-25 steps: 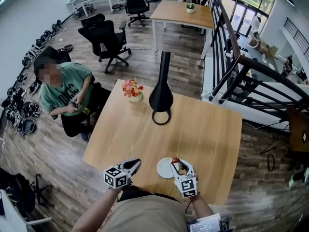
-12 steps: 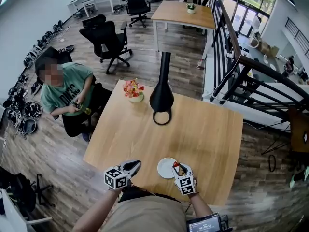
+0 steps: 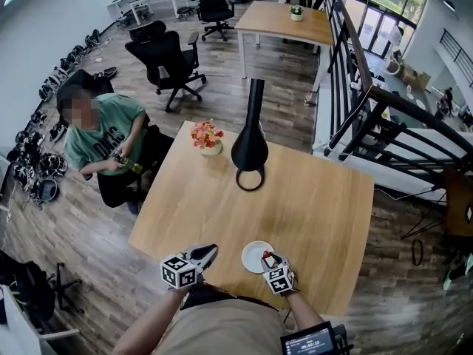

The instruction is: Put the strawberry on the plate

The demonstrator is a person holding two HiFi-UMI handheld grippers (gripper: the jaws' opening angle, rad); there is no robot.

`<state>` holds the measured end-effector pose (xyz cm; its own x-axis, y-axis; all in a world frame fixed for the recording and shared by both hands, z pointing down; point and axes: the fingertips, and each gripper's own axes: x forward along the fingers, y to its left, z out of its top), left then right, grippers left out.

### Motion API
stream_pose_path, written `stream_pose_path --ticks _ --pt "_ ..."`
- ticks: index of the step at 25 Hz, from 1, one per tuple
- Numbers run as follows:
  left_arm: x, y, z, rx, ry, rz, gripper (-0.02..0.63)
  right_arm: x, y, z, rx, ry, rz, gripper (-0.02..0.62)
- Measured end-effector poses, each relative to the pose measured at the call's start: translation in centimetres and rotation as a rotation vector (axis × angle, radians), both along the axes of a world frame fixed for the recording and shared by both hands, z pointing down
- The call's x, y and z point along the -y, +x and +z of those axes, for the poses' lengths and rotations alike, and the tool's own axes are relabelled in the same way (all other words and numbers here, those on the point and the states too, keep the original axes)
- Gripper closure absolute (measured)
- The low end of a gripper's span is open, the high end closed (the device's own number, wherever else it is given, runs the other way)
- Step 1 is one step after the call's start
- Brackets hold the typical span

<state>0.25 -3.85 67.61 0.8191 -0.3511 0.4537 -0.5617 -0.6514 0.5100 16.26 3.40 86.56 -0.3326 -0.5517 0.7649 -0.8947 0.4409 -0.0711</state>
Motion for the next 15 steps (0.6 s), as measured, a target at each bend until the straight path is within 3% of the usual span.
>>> stream_pose_path --ticks 15 --pt "-0.6 -0.8 0.2 0.022 0.005 -0.035 0.6 -1.5 -1.3 5.0 -0.038 -0.119 -0.039 0.445"
